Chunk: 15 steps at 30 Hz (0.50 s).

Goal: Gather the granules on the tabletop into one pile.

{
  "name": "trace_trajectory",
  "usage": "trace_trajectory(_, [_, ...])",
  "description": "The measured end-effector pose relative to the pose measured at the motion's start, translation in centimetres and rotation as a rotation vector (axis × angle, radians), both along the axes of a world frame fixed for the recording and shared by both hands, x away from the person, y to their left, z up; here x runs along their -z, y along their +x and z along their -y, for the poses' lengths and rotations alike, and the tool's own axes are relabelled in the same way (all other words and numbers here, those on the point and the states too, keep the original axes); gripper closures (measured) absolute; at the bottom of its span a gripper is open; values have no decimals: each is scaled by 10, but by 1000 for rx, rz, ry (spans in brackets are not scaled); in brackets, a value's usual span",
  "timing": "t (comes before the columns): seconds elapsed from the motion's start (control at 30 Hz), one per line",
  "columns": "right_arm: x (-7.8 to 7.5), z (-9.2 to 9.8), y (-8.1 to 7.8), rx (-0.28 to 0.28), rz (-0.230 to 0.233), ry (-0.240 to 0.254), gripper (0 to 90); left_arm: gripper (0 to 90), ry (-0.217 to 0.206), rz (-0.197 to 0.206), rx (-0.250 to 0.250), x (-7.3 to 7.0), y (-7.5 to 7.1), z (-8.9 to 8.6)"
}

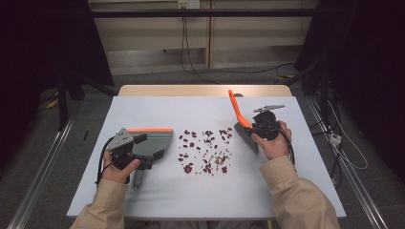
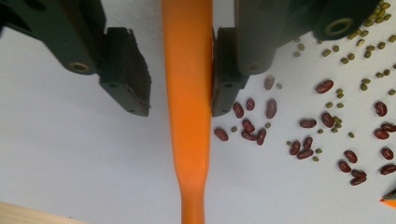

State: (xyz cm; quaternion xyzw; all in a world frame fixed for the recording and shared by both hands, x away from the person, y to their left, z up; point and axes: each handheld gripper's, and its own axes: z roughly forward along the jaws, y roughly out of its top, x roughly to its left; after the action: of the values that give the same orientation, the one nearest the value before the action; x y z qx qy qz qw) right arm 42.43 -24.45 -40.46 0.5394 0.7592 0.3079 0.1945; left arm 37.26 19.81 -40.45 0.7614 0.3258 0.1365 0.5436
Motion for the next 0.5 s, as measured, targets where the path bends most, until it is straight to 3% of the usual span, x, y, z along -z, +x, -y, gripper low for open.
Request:
trace_trajectory(0.13, [2,-2,1,-8,-11,-20,702,61,-1,-2,-7,0,0,-2])
trace_trajectory(0.23, [2,-3,0,27,-24,1,709,61,0,-1,-8,0,0,-2])
trace_trajectory(0.5, [0,-1,1,20,-28,23,713,61,-1,-3,-8,0,0,-1])
